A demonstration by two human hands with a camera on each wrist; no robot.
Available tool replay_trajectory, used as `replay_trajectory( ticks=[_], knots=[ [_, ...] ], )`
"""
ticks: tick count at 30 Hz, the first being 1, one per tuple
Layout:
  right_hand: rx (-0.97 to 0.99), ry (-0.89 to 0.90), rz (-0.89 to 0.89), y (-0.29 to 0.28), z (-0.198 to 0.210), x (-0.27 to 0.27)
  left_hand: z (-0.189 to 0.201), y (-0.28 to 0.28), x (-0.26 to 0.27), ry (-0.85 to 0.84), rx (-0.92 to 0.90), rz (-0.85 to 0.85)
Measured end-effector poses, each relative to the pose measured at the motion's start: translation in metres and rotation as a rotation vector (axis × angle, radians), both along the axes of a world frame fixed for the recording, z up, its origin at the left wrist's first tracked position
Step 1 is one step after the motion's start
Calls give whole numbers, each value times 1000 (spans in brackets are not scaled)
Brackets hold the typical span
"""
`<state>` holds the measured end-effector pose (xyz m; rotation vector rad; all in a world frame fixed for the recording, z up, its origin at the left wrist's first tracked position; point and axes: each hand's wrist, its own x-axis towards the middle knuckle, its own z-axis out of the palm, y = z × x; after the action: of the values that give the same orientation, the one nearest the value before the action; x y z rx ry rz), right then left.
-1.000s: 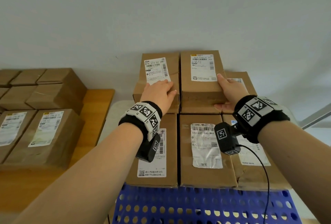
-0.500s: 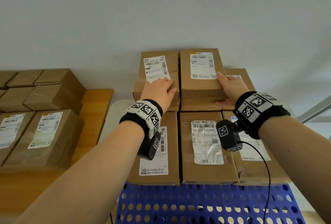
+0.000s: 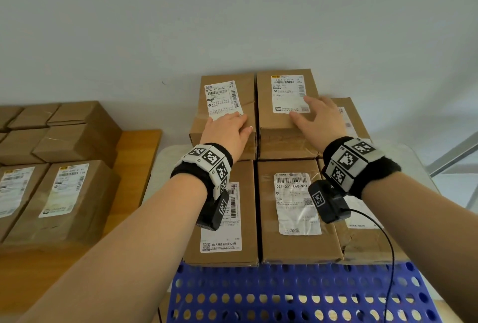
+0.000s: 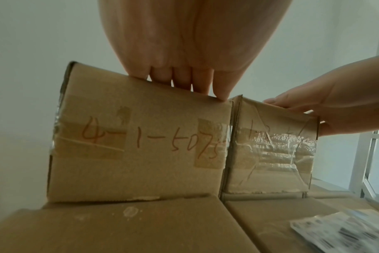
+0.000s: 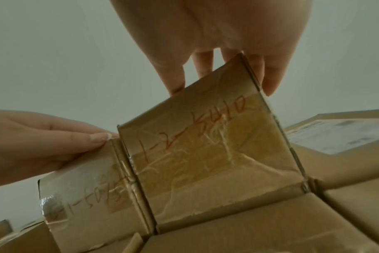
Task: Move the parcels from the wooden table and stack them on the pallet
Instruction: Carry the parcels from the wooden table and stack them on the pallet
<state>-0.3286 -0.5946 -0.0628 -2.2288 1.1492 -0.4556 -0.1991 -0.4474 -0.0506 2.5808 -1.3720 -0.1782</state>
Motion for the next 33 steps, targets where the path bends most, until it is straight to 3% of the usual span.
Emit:
replay_trajectory(
  ticks=[12,21,25,33],
  knots=[
    [15,84,-2,5,5,-1,9,-3,-2,67,-12,46],
    [-18,-252,108,44,35,6,23,24,-14,124,-287,186],
    [2,-371,214,73,47,23,38,53,-15,127,-395,284],
    [168,-428,432,168,56,76,48,164,7,59,-504,524]
  ],
)
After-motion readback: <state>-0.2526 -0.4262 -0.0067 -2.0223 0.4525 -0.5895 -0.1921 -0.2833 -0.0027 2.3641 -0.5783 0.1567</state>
